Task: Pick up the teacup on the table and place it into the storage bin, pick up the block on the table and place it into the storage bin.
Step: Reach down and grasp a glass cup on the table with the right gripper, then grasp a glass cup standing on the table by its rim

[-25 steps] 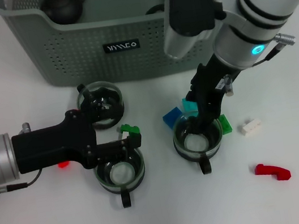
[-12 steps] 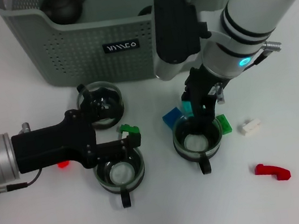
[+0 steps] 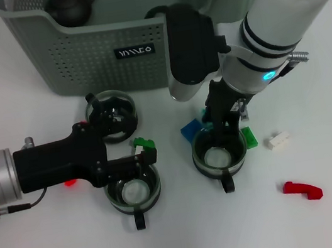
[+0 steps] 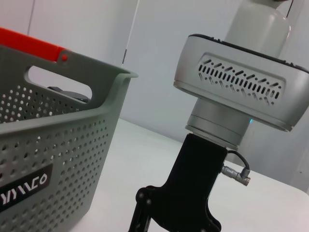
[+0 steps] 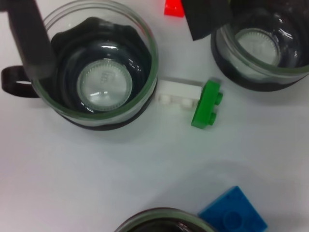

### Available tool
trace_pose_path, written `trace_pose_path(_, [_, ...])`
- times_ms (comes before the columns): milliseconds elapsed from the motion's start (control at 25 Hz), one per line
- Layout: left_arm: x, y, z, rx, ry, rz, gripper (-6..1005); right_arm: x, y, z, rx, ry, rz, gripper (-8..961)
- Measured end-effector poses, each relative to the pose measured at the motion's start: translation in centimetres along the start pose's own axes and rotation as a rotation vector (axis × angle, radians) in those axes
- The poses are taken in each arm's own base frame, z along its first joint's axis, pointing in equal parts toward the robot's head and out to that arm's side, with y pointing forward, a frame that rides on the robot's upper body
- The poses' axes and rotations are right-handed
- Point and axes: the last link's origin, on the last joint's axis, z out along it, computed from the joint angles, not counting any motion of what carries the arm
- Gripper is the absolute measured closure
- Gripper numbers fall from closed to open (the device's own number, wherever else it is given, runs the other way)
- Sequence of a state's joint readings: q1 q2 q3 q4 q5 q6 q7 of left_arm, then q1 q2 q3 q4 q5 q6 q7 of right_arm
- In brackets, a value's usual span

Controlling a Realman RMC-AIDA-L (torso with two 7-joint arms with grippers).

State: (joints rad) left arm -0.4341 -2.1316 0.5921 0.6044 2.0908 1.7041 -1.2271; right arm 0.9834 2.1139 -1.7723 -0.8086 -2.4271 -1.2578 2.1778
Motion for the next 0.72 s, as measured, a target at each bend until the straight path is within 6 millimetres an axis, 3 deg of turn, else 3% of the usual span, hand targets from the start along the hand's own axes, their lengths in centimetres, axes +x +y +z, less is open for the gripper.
trace_pose_path(200, [-0.01,-0.02,-0.03,0.001,0.001,-0.001,187,-0.05,-0.02,-0.05,0.004,0.002,-0.003,530])
trace_pose_path(720, [0.0,-0.02,-0.05,0.002,0.002,-0.001,187,-0.28,-0.28,-0.93,0.002,-0.016,0.002,896])
